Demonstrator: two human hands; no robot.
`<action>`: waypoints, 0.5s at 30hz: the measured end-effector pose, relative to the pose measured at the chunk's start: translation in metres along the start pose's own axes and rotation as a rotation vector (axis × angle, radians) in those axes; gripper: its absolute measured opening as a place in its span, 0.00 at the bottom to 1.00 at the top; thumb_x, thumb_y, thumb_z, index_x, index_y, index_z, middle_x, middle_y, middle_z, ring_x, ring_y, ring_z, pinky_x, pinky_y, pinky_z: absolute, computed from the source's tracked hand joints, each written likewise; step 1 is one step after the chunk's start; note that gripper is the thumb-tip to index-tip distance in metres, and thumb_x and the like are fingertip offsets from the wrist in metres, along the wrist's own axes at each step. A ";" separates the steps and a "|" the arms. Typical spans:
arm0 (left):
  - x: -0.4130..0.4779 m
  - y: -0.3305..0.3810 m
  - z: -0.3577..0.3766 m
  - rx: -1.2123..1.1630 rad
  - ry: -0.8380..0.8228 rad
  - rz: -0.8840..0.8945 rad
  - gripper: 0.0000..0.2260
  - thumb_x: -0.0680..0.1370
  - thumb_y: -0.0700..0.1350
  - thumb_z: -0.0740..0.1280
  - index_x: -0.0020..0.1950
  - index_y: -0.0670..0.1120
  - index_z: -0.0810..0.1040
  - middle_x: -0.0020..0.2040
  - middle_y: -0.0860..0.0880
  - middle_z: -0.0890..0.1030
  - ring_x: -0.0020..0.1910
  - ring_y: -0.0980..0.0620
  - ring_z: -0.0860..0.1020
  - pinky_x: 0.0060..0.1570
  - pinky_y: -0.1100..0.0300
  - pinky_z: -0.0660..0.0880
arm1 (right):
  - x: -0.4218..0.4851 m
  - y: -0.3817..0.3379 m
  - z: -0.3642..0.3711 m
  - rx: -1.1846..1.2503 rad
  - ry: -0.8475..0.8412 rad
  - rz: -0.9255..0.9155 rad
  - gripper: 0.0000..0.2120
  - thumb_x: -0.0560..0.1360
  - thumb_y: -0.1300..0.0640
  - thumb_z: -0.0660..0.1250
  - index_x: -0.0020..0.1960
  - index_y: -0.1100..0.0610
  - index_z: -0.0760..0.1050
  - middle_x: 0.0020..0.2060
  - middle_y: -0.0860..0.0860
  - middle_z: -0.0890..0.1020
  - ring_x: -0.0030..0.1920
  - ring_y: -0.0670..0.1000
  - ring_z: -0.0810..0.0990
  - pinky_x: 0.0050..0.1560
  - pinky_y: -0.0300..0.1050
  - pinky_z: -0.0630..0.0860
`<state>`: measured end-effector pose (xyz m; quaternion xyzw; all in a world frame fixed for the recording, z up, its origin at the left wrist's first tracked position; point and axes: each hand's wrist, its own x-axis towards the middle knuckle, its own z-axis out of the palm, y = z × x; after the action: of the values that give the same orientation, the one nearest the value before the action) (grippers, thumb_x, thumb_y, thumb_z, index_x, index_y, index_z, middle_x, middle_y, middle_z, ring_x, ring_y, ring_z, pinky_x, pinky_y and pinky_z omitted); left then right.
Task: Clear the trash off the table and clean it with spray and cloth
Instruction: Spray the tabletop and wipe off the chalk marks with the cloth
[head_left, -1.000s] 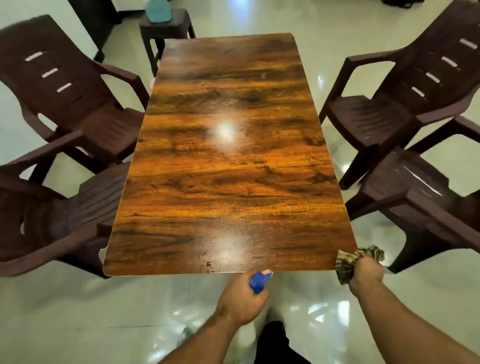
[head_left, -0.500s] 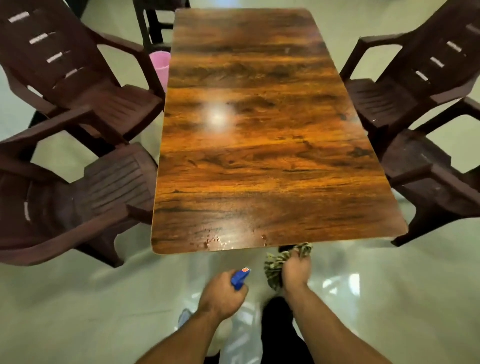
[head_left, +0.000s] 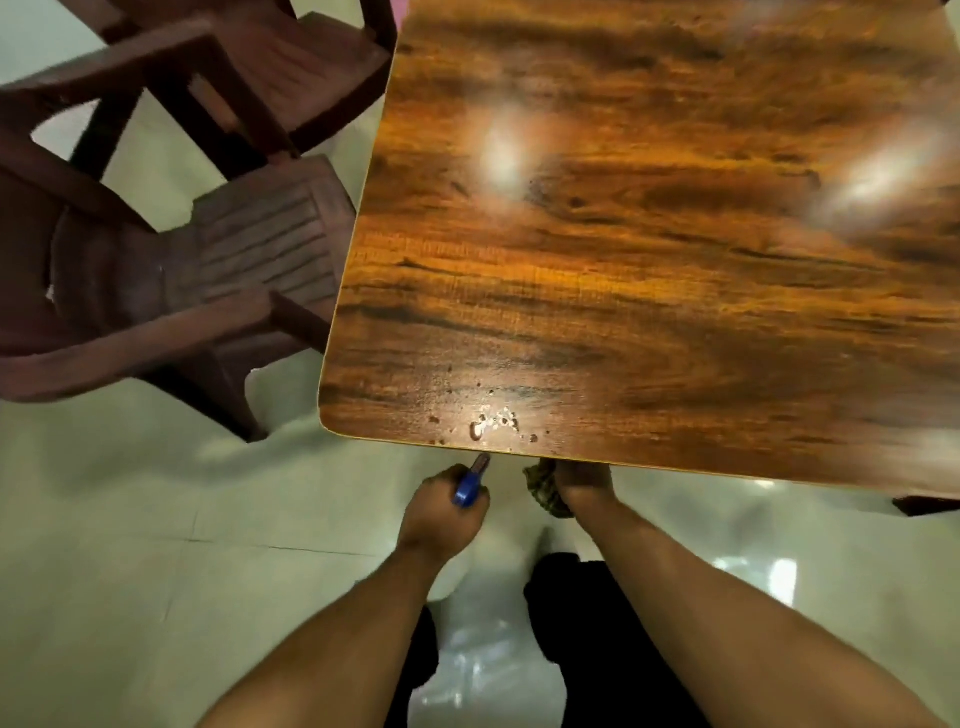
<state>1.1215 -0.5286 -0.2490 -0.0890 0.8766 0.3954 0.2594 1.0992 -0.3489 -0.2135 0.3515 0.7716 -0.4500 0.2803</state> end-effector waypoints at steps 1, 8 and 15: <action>0.015 -0.012 0.008 -0.010 0.016 0.010 0.10 0.77 0.46 0.69 0.38 0.50 0.71 0.33 0.51 0.77 0.35 0.43 0.77 0.36 0.55 0.72 | 0.010 -0.003 0.004 -0.037 -0.019 -0.068 0.21 0.82 0.63 0.55 0.31 0.60 0.68 0.18 0.52 0.73 0.15 0.45 0.68 0.18 0.30 0.61; 0.051 -0.062 0.034 -0.031 0.099 0.084 0.04 0.78 0.47 0.70 0.47 0.47 0.77 0.37 0.48 0.79 0.38 0.43 0.77 0.41 0.52 0.74 | -0.004 0.011 -0.012 -0.360 -0.084 -0.371 0.12 0.82 0.48 0.57 0.49 0.49 0.77 0.37 0.50 0.83 0.31 0.52 0.80 0.32 0.44 0.76; -0.037 -0.005 -0.009 -0.149 0.034 0.137 0.08 0.79 0.48 0.69 0.43 0.51 0.73 0.33 0.51 0.76 0.33 0.50 0.74 0.34 0.54 0.70 | -0.156 0.007 -0.091 -0.204 0.070 -0.696 0.10 0.79 0.54 0.61 0.51 0.38 0.74 0.40 0.35 0.80 0.39 0.40 0.81 0.38 0.35 0.75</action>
<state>1.1519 -0.5403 -0.2278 -0.0546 0.8531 0.4748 0.2094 1.1877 -0.3104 -0.0601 0.0530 0.8950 -0.4271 0.1174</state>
